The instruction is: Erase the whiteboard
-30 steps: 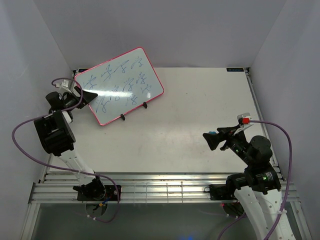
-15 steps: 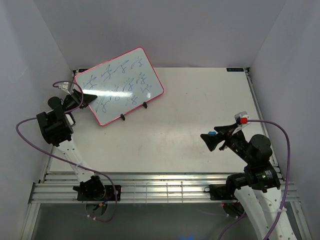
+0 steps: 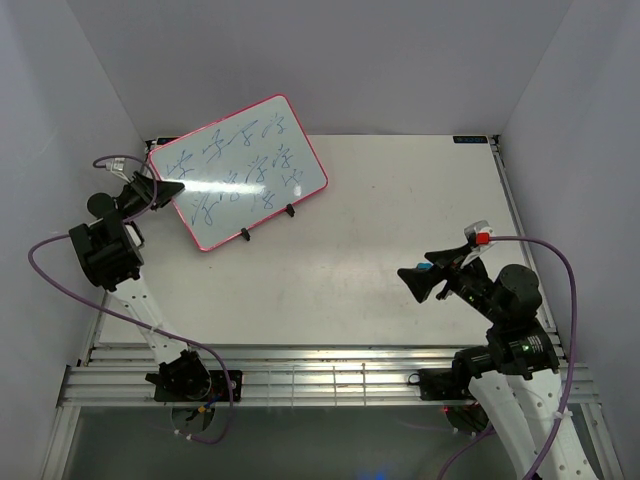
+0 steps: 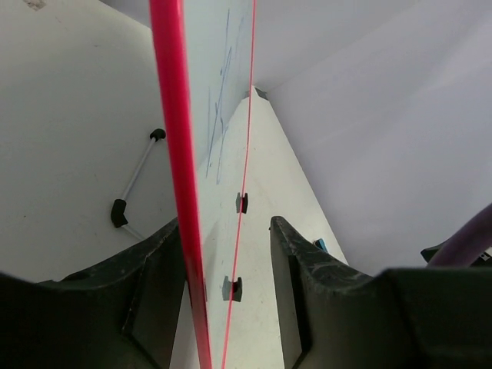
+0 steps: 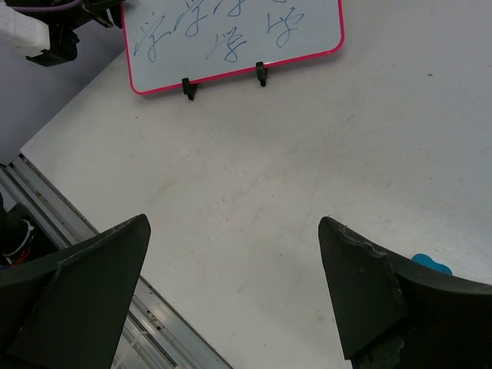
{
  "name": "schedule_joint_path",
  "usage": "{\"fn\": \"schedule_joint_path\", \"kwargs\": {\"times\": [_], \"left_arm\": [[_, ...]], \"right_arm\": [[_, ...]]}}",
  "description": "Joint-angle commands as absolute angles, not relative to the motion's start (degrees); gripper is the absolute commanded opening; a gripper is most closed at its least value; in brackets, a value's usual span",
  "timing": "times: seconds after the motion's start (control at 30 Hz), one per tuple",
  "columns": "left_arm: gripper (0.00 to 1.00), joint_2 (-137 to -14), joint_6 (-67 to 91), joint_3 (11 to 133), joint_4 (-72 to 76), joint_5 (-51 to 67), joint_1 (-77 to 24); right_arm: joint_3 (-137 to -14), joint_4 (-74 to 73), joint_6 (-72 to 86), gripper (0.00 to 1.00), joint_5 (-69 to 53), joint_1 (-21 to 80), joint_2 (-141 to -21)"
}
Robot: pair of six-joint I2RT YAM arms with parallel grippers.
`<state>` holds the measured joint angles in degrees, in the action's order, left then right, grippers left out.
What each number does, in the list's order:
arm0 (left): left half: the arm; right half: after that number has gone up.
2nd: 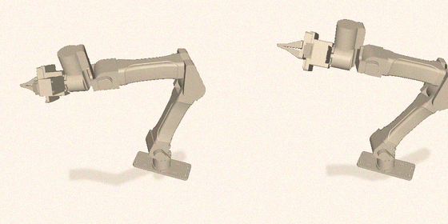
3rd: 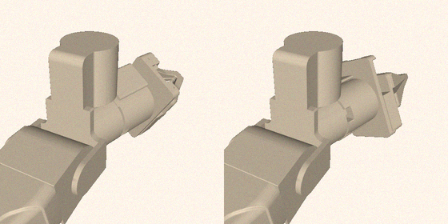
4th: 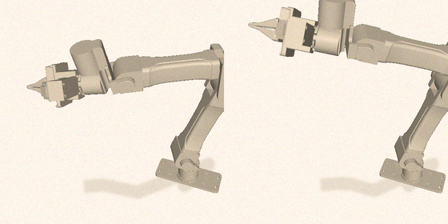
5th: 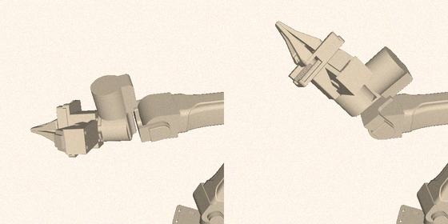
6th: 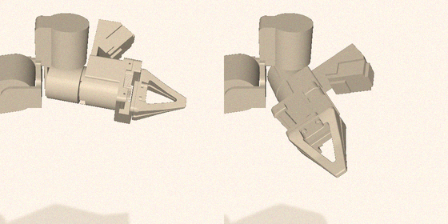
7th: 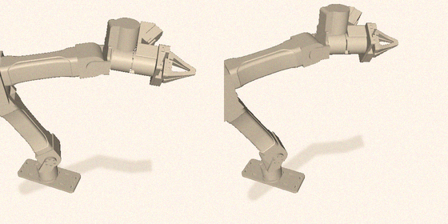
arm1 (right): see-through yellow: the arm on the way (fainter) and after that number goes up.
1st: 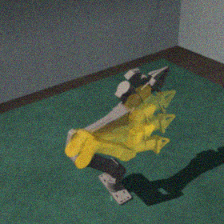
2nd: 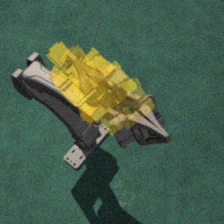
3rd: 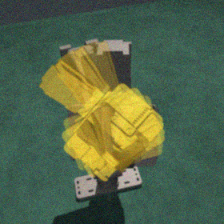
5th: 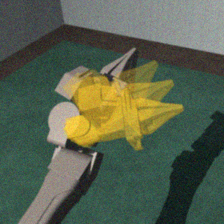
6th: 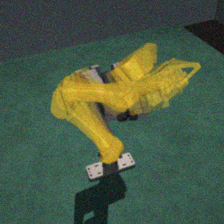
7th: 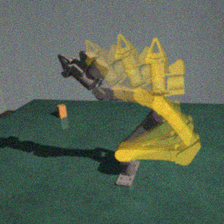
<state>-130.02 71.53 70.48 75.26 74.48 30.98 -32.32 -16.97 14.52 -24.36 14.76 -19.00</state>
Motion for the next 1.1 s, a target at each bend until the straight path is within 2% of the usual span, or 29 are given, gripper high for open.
{"fn": "schedule_joint_path", "kwargs": {"times": [0.0,0.13,0.53,0.83,0.93,0.97,1.07], "left_arm": [[0.56,-130.7,72.8,72.8,83.0,75.7,30.4],[0.53,-131.7,72.6,72.9,82.7,76.0,29.7],[0.32,-133.8,74.3,74.4,83.7,76.3,28.8],[0.27,-135.0,76.5,76.5,85.5,76.8,27.6],[0.12,-135.3,77.2,77.0,86.0,77.0,26.9],[0.0,-135.3,77.5,77.3,86.0,77.0,26.8],[0.0,-135.1,78.3,77.7,86.7,77.1,26.8]], "right_arm": [[-33.6,-13.5,13.8,0.96,-25.8,15.0,-20.2],[-33.7,-13.4,13.9,0.97,-25.8,15.0,-20.3],[-34.2,-13.1,14.2,0.98,-26.6,15.0,-20.7],[-34.5,-13.2,14.5,0.99,-26.5,15.0,-20.9],[-34.5,-13.4,14.3,0.99,-26.4,15.0,-21.0],[-34.5,-13.4,14.2,0.99,-26.3,15.0,-20.9],[-34.8,-13.9,14.1,1.0,-26.1,15.0,-21.0]]}}
